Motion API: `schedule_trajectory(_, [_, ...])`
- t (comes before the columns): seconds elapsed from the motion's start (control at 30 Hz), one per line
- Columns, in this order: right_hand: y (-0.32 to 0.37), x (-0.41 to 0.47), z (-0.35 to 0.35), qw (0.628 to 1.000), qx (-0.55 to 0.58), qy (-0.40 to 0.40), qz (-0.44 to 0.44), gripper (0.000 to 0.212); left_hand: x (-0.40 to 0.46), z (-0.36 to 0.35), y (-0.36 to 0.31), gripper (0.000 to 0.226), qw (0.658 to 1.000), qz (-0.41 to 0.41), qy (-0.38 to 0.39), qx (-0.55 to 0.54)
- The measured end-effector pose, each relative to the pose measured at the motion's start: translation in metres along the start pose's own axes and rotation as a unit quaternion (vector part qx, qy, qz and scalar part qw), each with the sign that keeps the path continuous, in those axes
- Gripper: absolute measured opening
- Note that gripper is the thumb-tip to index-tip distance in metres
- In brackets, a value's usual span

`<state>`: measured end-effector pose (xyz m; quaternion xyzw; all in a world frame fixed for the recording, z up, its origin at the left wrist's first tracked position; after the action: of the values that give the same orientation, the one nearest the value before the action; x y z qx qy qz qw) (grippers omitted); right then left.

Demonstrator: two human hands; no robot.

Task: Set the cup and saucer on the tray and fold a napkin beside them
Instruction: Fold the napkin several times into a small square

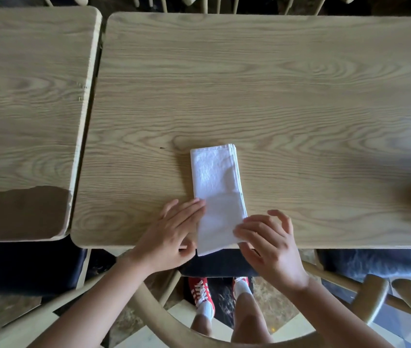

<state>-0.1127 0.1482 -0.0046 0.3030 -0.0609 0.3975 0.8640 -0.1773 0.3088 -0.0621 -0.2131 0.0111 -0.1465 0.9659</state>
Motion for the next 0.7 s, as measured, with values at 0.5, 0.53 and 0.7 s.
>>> schedule_trajectory(0.5, [-0.046, 0.031, -0.032, 0.981, 0.058, 0.067, -0.172, 0.031, 0.013, 0.021, 0.009, 0.029, 0.967, 0.086, -0.234, -0.060])
schedule_trajectory(0.53, [-0.048, 0.036, -0.032, 0.978, 0.061, 0.058, -0.189, 0.027, 0.014, 0.024, 0.011, 0.023, 0.960, 0.107, -0.250, -0.072])
schedule_trajectory(0.7, [-0.059, 0.048, -0.042, 0.946, 0.113, 0.046, -0.302, 0.039, 0.024, 0.022, 0.025, 0.039, 0.902, 0.276, -0.297, -0.150])
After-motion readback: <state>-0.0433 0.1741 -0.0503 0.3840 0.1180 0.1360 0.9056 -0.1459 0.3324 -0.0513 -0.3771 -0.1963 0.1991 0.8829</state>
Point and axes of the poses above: each hand's wrist, its own x-axis towards the middle knuckle, its own z-axis out of the back of the hand, y = z × x, the point moved 7 cm from there along x, towards the middle knuckle, and after that the axes turned 8 degrees about -z, right-handed, at the moved point
